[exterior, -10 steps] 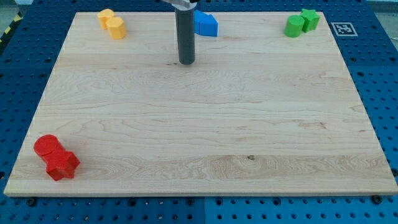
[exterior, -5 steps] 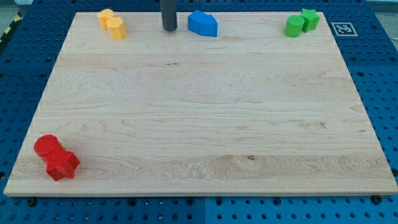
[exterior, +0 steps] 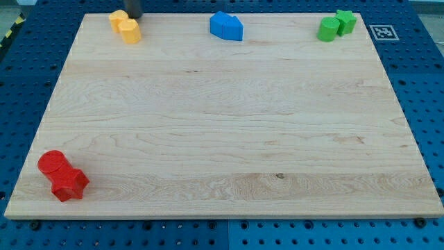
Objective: Place the yellow blocks in a vertical line
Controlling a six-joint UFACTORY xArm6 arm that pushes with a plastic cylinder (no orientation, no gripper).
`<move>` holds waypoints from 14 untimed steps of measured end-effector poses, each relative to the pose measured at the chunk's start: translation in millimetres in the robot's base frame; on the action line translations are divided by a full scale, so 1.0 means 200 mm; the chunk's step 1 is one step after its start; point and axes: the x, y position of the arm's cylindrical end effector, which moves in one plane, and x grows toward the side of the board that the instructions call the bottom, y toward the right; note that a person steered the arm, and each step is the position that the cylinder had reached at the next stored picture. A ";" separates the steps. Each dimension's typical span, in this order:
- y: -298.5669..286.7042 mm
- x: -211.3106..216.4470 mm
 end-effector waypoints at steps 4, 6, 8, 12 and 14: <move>-0.21 0.02; -0.27 0.11; 0.06 0.25; 0.35 0.67; 0.36 0.54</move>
